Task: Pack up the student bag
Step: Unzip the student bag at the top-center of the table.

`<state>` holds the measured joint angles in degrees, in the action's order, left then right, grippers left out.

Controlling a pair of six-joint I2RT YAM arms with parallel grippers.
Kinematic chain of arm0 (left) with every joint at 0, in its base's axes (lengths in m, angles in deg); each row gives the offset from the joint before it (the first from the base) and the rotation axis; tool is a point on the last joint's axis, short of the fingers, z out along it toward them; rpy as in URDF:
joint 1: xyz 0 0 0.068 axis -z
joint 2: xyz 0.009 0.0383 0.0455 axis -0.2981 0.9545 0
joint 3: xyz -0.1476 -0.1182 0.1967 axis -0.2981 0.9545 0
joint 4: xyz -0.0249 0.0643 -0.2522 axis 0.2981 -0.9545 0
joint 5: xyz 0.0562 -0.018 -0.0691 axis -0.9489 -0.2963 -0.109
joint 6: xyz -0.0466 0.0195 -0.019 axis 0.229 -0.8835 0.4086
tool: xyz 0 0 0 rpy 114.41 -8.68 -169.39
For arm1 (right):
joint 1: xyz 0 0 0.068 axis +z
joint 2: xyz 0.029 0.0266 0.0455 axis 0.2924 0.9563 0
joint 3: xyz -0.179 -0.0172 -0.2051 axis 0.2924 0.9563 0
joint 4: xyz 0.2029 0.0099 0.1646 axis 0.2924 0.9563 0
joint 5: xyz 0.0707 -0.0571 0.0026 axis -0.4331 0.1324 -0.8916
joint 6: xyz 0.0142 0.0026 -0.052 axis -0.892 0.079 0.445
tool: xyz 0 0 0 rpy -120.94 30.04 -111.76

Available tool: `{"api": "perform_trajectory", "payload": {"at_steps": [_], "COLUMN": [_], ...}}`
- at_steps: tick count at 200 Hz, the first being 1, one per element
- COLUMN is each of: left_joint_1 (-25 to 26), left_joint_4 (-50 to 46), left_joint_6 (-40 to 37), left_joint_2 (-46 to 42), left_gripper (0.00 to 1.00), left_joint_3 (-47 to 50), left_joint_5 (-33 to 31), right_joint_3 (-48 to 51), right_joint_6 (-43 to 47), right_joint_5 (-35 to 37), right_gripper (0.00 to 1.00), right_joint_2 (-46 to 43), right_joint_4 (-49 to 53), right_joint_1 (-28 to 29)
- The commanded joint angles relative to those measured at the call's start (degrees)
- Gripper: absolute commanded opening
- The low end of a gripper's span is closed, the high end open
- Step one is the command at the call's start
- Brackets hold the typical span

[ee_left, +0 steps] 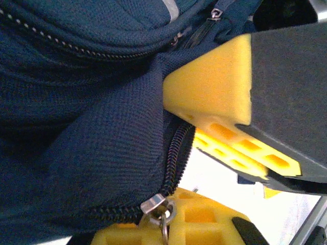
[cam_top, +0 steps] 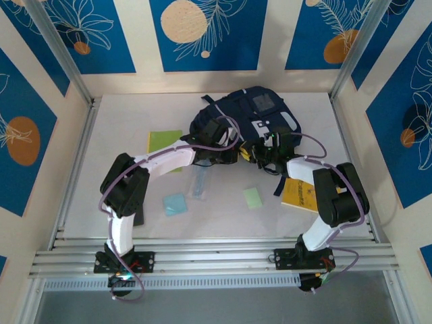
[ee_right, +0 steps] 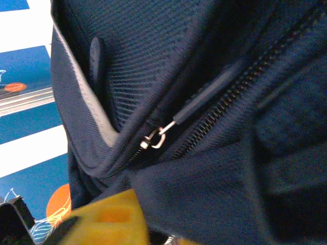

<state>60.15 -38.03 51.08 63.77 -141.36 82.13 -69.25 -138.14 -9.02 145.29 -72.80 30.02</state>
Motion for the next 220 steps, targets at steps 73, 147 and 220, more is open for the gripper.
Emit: {"api": "perform_trajectory", "payload": {"at_steps": [73, 147, 220], "left_joint_1": [-9.41, -7.66, 4.23], "left_joint_4": [-11.45, -11.47, 1.3], "left_joint_6": [-16.48, -18.15, -5.99], "left_joint_2": [-4.73, -5.56, -7.95], "left_gripper": [0.0, 0.0, 0.0], "left_joint_3": [-0.13, 2.75, 6.93], "left_joint_5": [-10.79, -3.66, 2.94], "right_joint_3": [-2.69, -7.93, -16.53], "right_joint_6": [14.83, 28.9, 32.02], "right_joint_5": [3.14, 1.25, -2.13], "right_gripper": [0.0, 0.0, 0.0], "right_joint_2": [-4.11, -3.88, -0.97], "right_joint_4": [15.19, 26.3, 31.21], "right_joint_1": [-5.32, -11.26, -19.25]}}
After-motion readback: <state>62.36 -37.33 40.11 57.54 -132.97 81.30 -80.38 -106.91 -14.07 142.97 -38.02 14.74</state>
